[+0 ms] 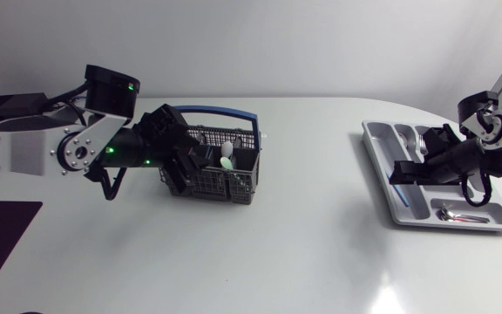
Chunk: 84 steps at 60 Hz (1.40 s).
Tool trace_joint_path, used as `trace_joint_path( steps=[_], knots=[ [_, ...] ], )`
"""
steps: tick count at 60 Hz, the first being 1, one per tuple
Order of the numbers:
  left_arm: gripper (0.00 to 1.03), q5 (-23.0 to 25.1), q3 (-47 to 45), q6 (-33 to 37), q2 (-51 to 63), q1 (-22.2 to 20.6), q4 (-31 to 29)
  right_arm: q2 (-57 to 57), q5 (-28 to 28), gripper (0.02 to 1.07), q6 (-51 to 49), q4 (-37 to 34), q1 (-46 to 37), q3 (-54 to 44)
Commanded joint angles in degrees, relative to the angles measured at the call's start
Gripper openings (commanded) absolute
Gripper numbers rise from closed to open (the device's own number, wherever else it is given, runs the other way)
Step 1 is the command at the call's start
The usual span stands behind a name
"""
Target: Unload the cutlery basket into the drawer organizer.
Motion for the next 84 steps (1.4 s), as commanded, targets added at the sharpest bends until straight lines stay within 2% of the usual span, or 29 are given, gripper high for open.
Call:
trace_joint_path(
  steps=[1,5,9,17,23,27,30,40,57,71,84],
  knots=[
    [0.65,-0.8,-2.6,-2.0,2.4,-0.5,3.0,-3.1,0.7,1.02,0.1,-0.4,1.7,-3.0],
    [0.65,-1.3,-3.0,-2.5,3.1,-0.7,4.9,-4.6,0.8,1.02,0.3,-0.4,2.9,-4.0],
    [0.56,-1.8,-3.6,-3.7,3.9,-0.9,7.6,-6.0,0.8,1.02,0.5,-0.6,4.0,-4.8],
    [0.44,-2.0,-4.2,-4.5,4.8,-0.9,9.9,-8.4,1.3,1.02,1.1,-0.8,6.3,-6.0],
    [0.31,-2.0,-5.2,-5.5,4.9,-0.5,12.6,-10.4,2.3,1.02,1.6,-1.0,8.7,-6.9],
    [0.23,-2.0,-5.4,-5.7,4.9,-0.4,12.9,-11.8,3.2,1.02,1.9,-1.0,10.0,-7.2],
    [0.23,-1.9,-5.5,-5.9,4.9,-0.3,12.9,-12.6,3.7,1.02,2.0,-1.1,11.0,-7.5],
    [0.04,-1.9,-5.9,-6.1,4.6,-0.3,13.3,-14.3,4.5,1.02,2.5,-1.6,12.9,-7.9],
    [0.04,-1.8,-6.3,-8.9,0.2,-0.1,14.0,-17.6,5.2,1.02,2.7,-3.0,15.4,-8.6],
    [0.04,-1.5,-4.1,-15.2,-7.1,0.6,13.5,-21.3,5.2,1.02,2.8,-3.7,18.4,-9.8],
    [0.04,2.1,0.8,-24.1,-15.8,2.1,6.0,-27.8,3.7,1.02,2.6,-5.1,21.9,-9.7]
  ],
)
